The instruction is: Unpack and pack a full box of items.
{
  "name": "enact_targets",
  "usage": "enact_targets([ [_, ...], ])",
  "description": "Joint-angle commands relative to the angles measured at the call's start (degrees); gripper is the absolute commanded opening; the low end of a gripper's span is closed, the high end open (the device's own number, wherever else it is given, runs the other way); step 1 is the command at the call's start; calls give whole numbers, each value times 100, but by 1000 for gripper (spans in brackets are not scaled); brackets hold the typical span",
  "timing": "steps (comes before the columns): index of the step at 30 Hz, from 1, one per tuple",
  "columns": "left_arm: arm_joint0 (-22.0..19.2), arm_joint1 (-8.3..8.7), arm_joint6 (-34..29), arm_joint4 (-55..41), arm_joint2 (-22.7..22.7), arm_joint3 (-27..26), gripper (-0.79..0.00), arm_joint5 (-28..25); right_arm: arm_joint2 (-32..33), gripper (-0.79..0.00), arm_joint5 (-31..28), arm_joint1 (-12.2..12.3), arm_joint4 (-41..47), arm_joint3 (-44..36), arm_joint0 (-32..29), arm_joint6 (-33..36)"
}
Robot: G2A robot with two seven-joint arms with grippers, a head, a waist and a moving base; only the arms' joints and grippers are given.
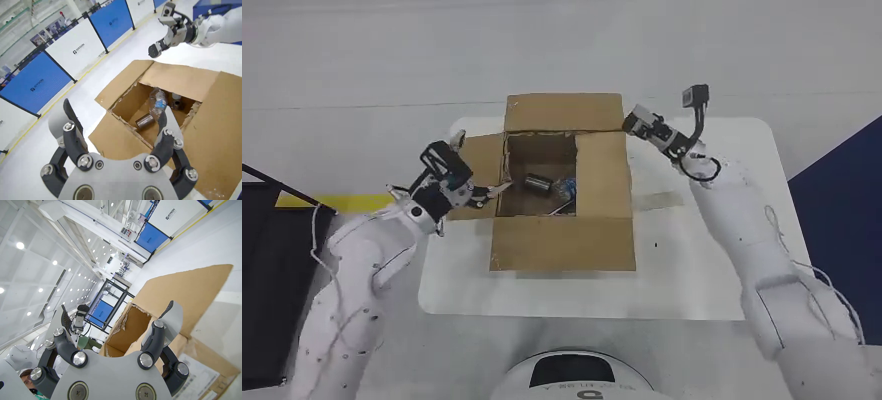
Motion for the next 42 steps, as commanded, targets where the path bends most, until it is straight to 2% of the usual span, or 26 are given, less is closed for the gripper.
enact_targets([
  [1,-255,-32,-95,546,503,83,0,153,543,0,415,226,-256,-1136,-723,-146],
  [5,-627,-107,-178,1348,1219,384,0,483,1559,0,1281,522,-655,-3118,-2090,-459],
  [8,-875,-161,-257,1479,1594,617,0,416,2103,0,1667,624,-757,-3980,-2774,-617],
  [12,-1127,-222,-345,2226,2023,931,0,768,2542,0,1860,694,-700,-4375,-3195,-620],
  [16,-1291,-298,-345,2757,2436,1272,0,1094,2665,0,1931,726,-606,-4367,-3292,-480],
  [21,-1349,-355,-382,2950,2742,1445,0,945,2608,0,2077,749,-558,-4109,-3122,-271],
  [25,-1281,-349,-455,2654,2696,1384,0,471,2490,0,2060,750,-448,-3814,-2924,-131],
  [31,-1140,-322,-815,1253,2254,980,0,-400,2245,0,2090,738,-422,-3520,-2645,-28],
  [36,-888,-230,-938,1126,2001,505,0,-992,2089,0,2115,730,-419,-3366,-2494,-8],
  [39,-693,-174,-891,1327,1856,308,0,-1049,1994,0,2158,723,-401,-3283,-2423,3],
  [42,-557,-151,-776,1940,1802,240,0,-474,1827,0,2262,706,-416,-3157,-2295,43],
])
